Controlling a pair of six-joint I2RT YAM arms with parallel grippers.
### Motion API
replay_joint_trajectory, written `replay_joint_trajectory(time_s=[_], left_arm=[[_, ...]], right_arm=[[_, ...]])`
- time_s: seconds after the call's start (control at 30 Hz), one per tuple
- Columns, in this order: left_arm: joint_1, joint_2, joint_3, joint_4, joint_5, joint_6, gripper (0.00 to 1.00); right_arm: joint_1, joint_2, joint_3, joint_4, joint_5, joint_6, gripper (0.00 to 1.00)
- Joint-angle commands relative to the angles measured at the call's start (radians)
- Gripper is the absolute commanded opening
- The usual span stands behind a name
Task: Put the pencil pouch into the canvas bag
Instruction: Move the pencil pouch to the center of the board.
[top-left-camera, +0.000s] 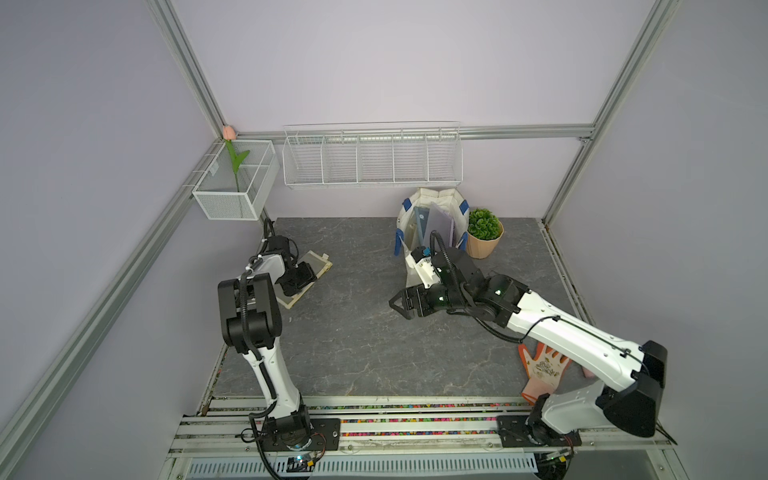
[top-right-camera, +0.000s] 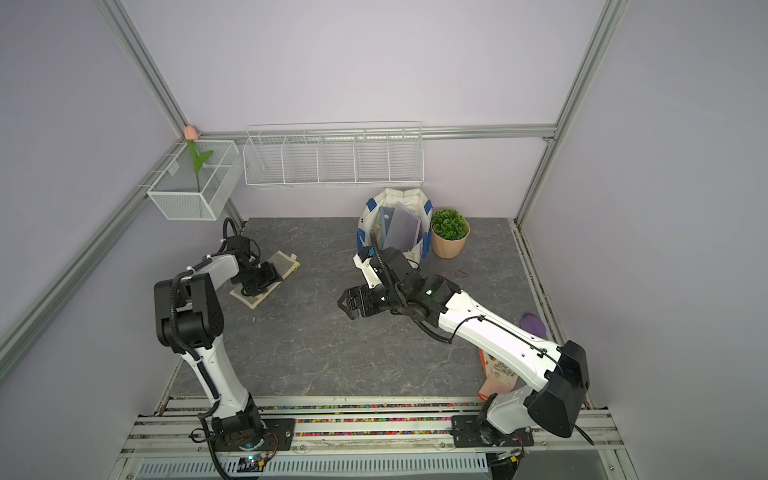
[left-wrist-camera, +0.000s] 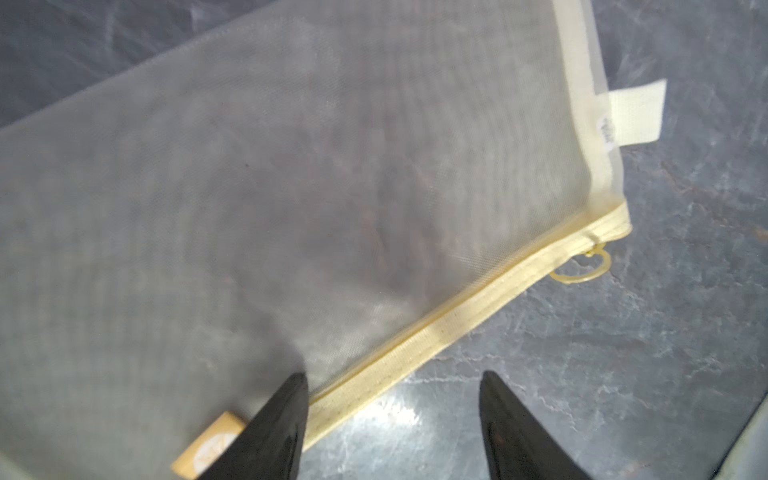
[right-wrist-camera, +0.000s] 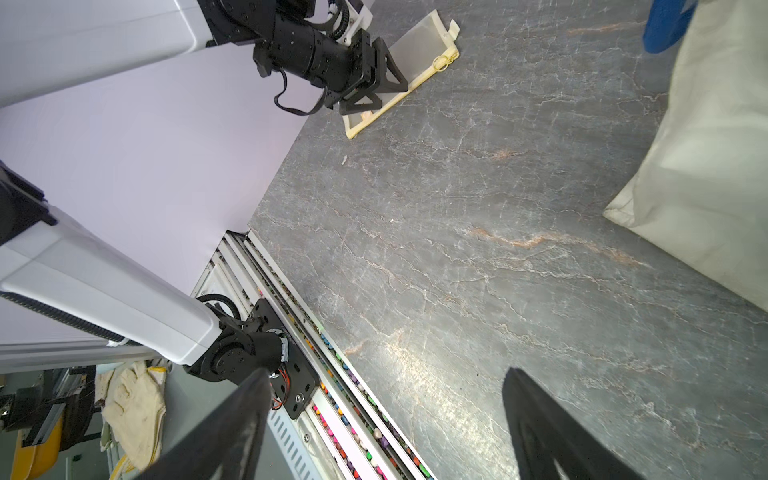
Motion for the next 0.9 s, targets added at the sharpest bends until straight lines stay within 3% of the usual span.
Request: replay_joint_trajectory(time_s=[0.0,0.23,0.4,0.67,0.87], left_arm=[[-0.006,-0.058,-0.086,-0.008,0.056,-0.035,0.65],[-0.1,-0.223,-0.324,0.045,0.126,-0.12,0.64],[-0.222,-0.326,-0.482,0.159,0.189,-0.267,0.63],[-0.526,-0.463,-0.585,0.275,0.165,-0.501,0.63],[-0.649,-0.497,-0.549,0.34,0.25,-0.582,0.64]], right_arm=[[-0.012,0.001,-0.023,0.026,-0.023,0.014,0.89],[-0.045,-0.023,-0.089,0.029,-0.062,0.048,0.89],[-0.107,-0.043,-0.091,-0.069,-0.056,0.008,0.89],[-0.145,-0.065,-0.184,-0.072,-0.069,0.03,0.89],[-0.159,-0.048,-0.238,-0.059,-0.097,0.027,0.89]])
